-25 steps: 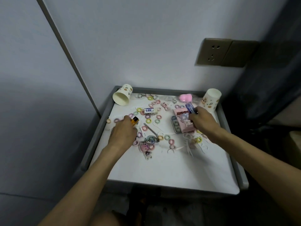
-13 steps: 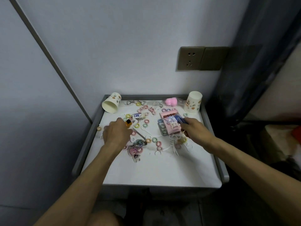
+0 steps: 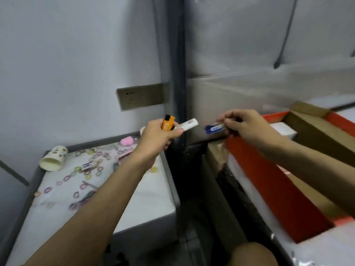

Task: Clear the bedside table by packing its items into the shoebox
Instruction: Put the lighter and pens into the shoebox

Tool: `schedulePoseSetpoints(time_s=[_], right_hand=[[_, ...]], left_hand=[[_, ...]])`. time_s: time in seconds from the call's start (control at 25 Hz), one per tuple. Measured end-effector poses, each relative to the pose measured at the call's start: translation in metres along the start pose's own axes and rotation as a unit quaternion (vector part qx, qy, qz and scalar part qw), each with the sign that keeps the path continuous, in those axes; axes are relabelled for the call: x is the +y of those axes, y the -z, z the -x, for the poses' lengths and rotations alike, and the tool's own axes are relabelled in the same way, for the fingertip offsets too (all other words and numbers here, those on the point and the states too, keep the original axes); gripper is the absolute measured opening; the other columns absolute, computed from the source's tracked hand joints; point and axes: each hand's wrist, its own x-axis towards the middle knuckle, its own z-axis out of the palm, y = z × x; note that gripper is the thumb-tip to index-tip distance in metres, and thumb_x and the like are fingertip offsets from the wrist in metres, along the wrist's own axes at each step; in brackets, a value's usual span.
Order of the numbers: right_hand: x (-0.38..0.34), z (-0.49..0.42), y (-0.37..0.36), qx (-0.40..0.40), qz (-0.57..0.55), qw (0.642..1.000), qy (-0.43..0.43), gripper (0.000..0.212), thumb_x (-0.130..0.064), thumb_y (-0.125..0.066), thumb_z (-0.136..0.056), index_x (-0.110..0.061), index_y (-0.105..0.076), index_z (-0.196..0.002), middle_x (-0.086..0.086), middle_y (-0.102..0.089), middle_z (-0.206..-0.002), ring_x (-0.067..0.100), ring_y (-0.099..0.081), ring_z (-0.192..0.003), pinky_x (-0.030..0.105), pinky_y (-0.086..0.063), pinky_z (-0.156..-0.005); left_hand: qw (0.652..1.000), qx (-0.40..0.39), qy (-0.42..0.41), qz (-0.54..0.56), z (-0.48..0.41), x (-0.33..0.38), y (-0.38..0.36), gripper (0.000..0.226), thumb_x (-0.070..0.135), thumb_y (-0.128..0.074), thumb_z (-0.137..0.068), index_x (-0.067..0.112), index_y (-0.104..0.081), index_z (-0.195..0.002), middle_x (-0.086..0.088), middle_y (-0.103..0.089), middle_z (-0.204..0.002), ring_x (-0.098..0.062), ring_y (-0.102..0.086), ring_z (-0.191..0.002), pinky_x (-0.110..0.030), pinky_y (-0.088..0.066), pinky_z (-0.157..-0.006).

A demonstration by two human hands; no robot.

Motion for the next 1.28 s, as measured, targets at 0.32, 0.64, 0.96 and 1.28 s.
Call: schedulePoseSetpoints(time_s=[0.32,0.64,0.96,1.28], right_hand=[[0.116,0.039,0.195,0.029,0.21,0.952,-0.221,0.017,-0.001,-0.052,-0.095,-0.005,-0.069,-0.095,0.017,-0.066,-0.085,0.016,-0.053,-0.063,0.023,-0.043,-0.056],[0.204,0.004,0.159,-0.064,0.296,0.905,-0.298,0.021,-0.008,-0.055,-0.094,-0.004,-0.065,-0.111,0.013,-0.066,-0.111,0.024,-0.065,-0.094,0.032,-0.055,-0.081],[0.216,0.008,0.148,-0.086,0.455,0.873,-0.155,0.031,-0.042,-0.069,-0.084,-0.014,-0.062,-0.097,0.004,-0.059,-0.099,0.016,-0.061,-0.079,0.026,-0.049,-0.06],[0.224,0.004,0.14,-0.089,0.457,0.872,-0.152,0.035,-0.04,-0.067,-0.087,-0.008,-0.062,-0.102,0.003,-0.058,-0.095,0.011,-0.055,-0.069,0.022,-0.043,-0.055]], left_hand=[[0.975,-0.133,-0.148,-0.099,-0.025,0.052,-0.208,0.011,0.016,-0.078,-0.081,0.016,-0.071,-0.088,0.006,-0.059,-0.062,-0.007,-0.049,-0.053,-0.027,-0.039,-0.057],[0.943,-0.168,-0.148,-0.246,-0.054,0.034,-0.295,0.012,0.029,-0.076,-0.085,0.021,-0.067,-0.085,0.012,-0.061,-0.069,-0.001,-0.054,-0.061,-0.019,-0.031,-0.049],[0.942,-0.165,-0.131,-0.262,-0.065,0.007,-0.297,0.022,0.033,-0.073,-0.087,0.018,-0.07,-0.103,0.002,-0.07,-0.093,-0.012,-0.064,-0.08,-0.024,-0.043,-0.058],[0.947,-0.17,-0.095,-0.254,-0.061,0.008,-0.294,0.022,0.032,-0.074,-0.087,0.017,-0.069,-0.103,0.004,-0.069,-0.093,-0.003,-0.059,-0.072,-0.019,-0.036,-0.054]])
